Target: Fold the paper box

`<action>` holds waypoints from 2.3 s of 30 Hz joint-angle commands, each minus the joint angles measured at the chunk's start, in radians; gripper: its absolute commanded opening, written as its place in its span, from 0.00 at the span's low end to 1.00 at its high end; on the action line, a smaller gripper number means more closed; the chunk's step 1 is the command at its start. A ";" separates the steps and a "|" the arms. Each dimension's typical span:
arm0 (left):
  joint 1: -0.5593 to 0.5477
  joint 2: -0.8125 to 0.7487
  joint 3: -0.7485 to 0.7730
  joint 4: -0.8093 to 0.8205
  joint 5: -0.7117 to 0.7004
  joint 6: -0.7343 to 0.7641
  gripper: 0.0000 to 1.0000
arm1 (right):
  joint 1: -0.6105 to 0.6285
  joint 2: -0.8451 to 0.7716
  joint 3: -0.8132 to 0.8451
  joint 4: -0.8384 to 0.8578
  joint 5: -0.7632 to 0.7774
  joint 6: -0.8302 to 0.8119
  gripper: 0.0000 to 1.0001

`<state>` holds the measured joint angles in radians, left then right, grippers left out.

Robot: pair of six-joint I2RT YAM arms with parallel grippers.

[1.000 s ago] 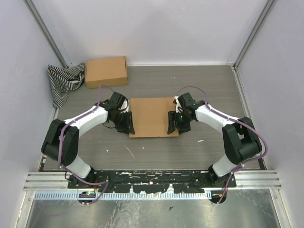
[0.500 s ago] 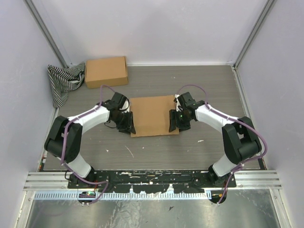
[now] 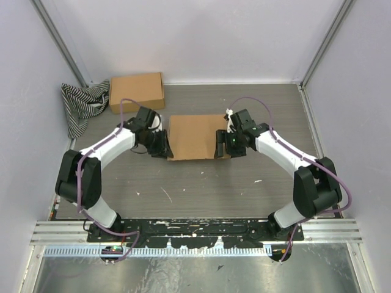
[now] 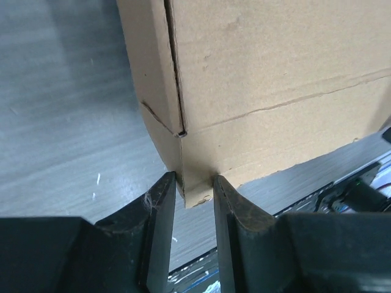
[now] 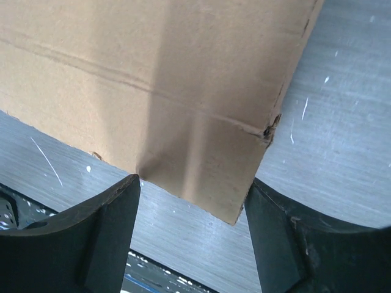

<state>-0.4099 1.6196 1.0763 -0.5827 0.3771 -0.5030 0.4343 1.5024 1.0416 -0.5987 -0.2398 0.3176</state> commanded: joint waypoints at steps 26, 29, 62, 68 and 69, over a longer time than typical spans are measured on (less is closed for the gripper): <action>0.120 0.202 0.368 -0.122 0.043 0.018 0.44 | -0.091 0.275 0.392 -0.121 0.008 -0.040 0.74; 0.120 0.190 0.369 -0.150 -0.002 0.030 0.46 | -0.091 0.261 0.384 -0.130 0.046 -0.040 0.74; 0.120 0.072 0.490 -0.223 -0.021 0.044 0.50 | -0.091 0.041 0.374 0.028 -0.126 0.030 0.76; 0.121 0.050 0.434 -0.234 -0.081 0.069 0.50 | -0.092 -0.001 0.245 -0.047 -0.006 -0.003 0.75; 0.121 0.051 0.424 -0.224 -0.091 0.068 0.51 | -0.094 -0.005 0.239 -0.041 0.018 -0.002 0.75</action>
<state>-0.2871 1.7039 1.5436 -0.7918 0.3401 -0.4610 0.3397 1.5612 1.3392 -0.5991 -0.3290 0.3386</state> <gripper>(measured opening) 0.503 0.753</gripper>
